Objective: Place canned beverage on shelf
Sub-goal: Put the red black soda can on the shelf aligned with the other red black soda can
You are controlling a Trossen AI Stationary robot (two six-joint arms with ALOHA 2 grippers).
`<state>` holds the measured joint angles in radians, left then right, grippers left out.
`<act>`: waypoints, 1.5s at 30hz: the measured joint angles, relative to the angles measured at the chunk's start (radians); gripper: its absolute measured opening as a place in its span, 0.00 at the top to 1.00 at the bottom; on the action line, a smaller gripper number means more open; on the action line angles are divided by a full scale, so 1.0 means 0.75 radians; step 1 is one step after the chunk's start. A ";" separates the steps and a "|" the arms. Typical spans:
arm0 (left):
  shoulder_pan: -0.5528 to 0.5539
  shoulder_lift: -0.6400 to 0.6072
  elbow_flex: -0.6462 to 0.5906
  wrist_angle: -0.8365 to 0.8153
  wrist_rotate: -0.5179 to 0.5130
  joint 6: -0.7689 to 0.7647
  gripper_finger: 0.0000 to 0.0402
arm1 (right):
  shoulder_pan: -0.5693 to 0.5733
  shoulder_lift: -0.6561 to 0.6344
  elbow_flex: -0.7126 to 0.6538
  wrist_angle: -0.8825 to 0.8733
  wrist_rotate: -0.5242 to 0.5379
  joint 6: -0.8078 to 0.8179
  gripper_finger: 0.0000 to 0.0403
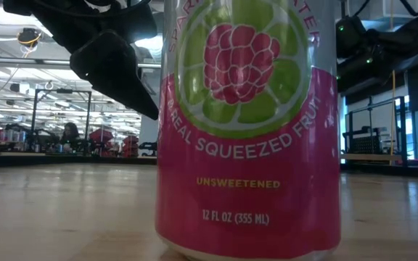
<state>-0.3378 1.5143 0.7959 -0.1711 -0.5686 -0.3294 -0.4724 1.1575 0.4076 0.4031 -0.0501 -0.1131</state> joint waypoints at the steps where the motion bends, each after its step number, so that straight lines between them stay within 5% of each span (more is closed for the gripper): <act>1: 0.000 0.000 0.000 0.000 0.000 0.000 0.16 | -0.008 0.007 0.000 0.006 -0.004 0.001 0.32; 22: 0.000 0.000 0.000 0.002 -0.018 0.001 0.16 | -0.011 0.101 0.002 0.155 0.133 -0.026 0.30; 34: 0.000 0.000 0.000 0.002 -0.018 0.001 0.16 | -0.008 0.101 0.003 0.168 0.113 -0.036 0.17; 45: -0.001 0.000 0.000 0.001 -0.018 -0.001 0.16 | -0.008 0.089 0.066 0.119 0.112 -0.033 0.16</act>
<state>-0.3382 1.5143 0.7959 -0.1703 -0.5823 -0.3298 -0.4782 1.2242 0.4573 0.4922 0.0341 -0.1376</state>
